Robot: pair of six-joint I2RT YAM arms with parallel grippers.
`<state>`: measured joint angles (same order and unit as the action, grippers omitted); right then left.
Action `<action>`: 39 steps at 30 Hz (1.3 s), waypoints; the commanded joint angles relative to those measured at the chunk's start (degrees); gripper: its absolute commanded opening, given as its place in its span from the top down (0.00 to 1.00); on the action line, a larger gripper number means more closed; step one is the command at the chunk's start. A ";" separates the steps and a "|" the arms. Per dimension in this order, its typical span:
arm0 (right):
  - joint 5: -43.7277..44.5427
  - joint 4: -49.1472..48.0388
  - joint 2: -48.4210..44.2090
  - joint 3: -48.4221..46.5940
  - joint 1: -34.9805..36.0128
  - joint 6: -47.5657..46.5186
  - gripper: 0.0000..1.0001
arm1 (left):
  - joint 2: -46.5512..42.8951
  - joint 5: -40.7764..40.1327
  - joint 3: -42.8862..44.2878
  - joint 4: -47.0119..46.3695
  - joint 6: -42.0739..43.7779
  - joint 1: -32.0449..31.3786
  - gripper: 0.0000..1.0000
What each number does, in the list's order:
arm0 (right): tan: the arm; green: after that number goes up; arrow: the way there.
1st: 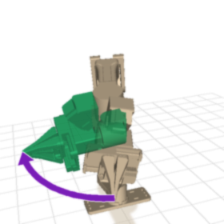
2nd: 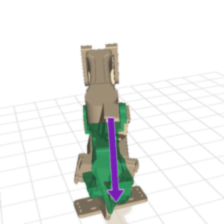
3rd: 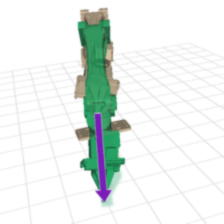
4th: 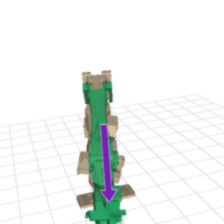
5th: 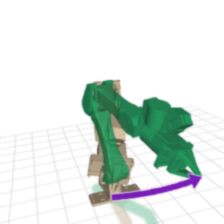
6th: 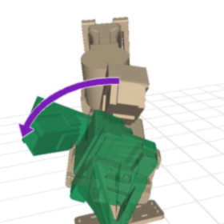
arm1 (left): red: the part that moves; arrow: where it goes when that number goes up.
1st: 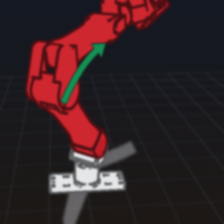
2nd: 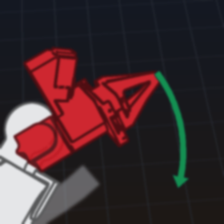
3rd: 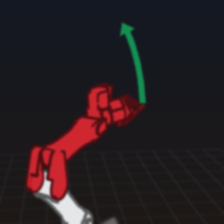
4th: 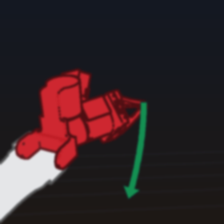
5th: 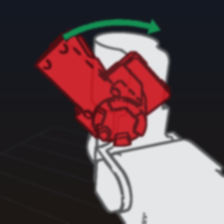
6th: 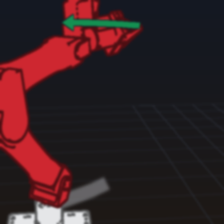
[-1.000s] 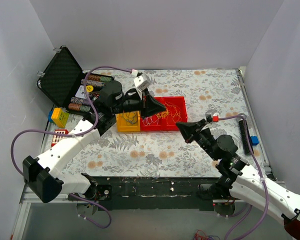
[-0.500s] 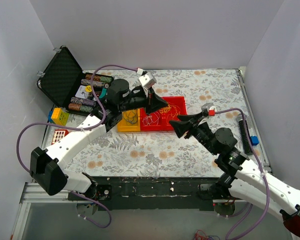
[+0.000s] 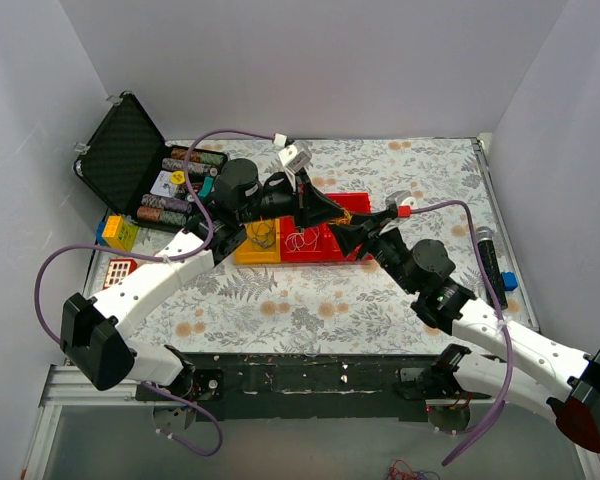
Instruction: Untangle the cables
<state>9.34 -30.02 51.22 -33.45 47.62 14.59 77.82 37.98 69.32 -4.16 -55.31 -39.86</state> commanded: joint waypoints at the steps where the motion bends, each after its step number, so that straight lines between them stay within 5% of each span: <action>1: 4.45 -6.28 -0.42 -2.50 0.02 -1.67 0.53 | -2.14 2.37 -0.33 -1.72 -4.81 -0.05 1.00; 8: 7.35 -3.65 -3.32 1.45 -0.07 -0.44 0.87 | -3.90 1.22 -0.33 -1.11 -4.46 -0.13 1.00; 39: 19.75 12.88 -7.45 11.92 -2.09 5.89 0.99 | 2.16 -0.62 19.88 1.97 5.65 -0.05 1.00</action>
<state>26.65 -19.14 43.59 -21.80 46.15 19.29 79.40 37.95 85.32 -1.63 -52.80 -39.86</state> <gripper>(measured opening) 0.022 0.008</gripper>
